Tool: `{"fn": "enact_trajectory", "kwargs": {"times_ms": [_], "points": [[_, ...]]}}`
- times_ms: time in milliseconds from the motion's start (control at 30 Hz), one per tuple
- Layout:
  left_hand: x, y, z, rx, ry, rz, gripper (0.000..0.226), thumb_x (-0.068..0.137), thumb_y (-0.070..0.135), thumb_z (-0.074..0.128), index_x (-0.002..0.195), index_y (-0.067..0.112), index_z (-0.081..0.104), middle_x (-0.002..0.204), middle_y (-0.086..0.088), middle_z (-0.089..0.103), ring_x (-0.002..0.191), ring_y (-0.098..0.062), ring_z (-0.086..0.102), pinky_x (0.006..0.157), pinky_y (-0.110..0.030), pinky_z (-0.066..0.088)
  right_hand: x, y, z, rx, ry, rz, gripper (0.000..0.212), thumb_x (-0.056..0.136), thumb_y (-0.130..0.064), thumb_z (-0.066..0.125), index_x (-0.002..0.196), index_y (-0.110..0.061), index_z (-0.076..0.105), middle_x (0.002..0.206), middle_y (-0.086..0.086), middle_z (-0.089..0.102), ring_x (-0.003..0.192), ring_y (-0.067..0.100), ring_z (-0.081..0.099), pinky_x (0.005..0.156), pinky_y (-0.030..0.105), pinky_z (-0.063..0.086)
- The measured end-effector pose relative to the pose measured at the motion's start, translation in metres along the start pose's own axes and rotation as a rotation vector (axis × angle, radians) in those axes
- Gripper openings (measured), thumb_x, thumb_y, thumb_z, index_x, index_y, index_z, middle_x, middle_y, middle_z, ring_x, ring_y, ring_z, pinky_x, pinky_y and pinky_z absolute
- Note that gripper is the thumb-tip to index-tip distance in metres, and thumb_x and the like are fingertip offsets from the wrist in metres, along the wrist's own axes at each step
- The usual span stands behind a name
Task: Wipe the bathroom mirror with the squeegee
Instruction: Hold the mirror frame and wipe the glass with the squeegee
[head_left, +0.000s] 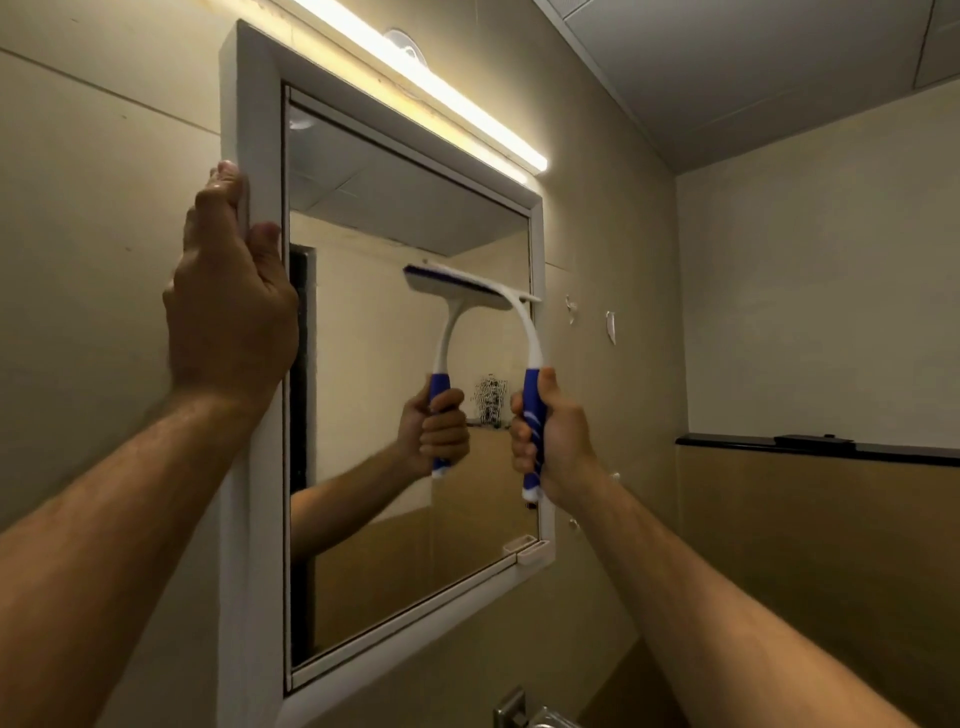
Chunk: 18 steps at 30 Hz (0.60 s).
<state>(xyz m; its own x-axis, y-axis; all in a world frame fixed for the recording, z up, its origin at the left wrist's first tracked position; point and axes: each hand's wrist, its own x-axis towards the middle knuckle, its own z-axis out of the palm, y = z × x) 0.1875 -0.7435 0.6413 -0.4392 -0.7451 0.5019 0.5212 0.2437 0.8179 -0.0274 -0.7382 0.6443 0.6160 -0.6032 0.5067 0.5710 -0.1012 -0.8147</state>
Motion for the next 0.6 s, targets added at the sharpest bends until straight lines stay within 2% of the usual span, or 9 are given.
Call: {"fn": "enact_trajectory", "kwargs": {"times_ms": [133,300,367,500,600], "points": [[0.001,-0.001,-0.001,-0.027,-0.034,0.000,0.044,0.091,0.060,0.032,0.070,0.022,0.040,0.045,0.011,0.027,0.033,-0.004,0.022,0.032,-0.015,0.018,0.002,0.003,0.005,-0.001,0.021,0.019,0.055,0.095,-0.065,0.034,0.073,-0.018,0.054,0.054,-0.003,0.042,0.039,0.010,0.031,0.036,0.022,0.025],[-0.019,-0.036,-0.016,-0.033,-0.053,-0.100,0.043,0.089,0.055,0.037,0.068,0.019,0.044,0.043,0.009,0.021,0.033,-0.007,0.016,0.035,-0.014,0.015,-0.015,0.041,-0.012,-0.085,0.113,0.055,0.056,0.096,-0.063,0.030,0.068,-0.019,0.050,0.050,-0.004,0.040,0.037,0.010,0.031,0.036,0.020,0.025],[-0.023,-0.040,-0.019,-0.005,-0.033,-0.121,0.044,0.089,0.055,0.037,0.068,0.017,0.045,0.043,0.008,0.020,0.033,-0.008,0.016,0.035,-0.014,0.015,-0.019,0.044,-0.017,-0.126,0.147,0.038,0.055,0.097,-0.061,0.030,0.068,-0.019,0.050,0.049,-0.004,0.041,0.037,0.010,0.031,0.037,0.021,0.026],[-0.017,-0.020,-0.011,0.077,0.074,-0.054,0.050,0.090,0.062,0.026,0.065,0.020,0.036,0.043,0.009,0.019,0.033,-0.008,0.015,0.035,-0.014,0.013,-0.012,0.022,-0.016,-0.176,0.181,-0.023,0.055,0.097,-0.062,0.031,0.067,-0.019,0.050,0.050,-0.004,0.041,0.037,0.010,0.032,0.038,0.021,0.028],[-0.012,-0.010,-0.009,0.101,0.074,-0.046,0.049,0.089,0.062,0.025,0.065,0.021,0.035,0.043,0.009,0.019,0.032,-0.007,0.015,0.034,-0.013,0.013,-0.006,0.013,-0.012,-0.183,0.178,0.009,0.057,0.094,-0.066,0.032,0.066,-0.019,0.051,0.051,-0.004,0.042,0.038,0.010,0.032,0.041,0.022,0.028]]}}
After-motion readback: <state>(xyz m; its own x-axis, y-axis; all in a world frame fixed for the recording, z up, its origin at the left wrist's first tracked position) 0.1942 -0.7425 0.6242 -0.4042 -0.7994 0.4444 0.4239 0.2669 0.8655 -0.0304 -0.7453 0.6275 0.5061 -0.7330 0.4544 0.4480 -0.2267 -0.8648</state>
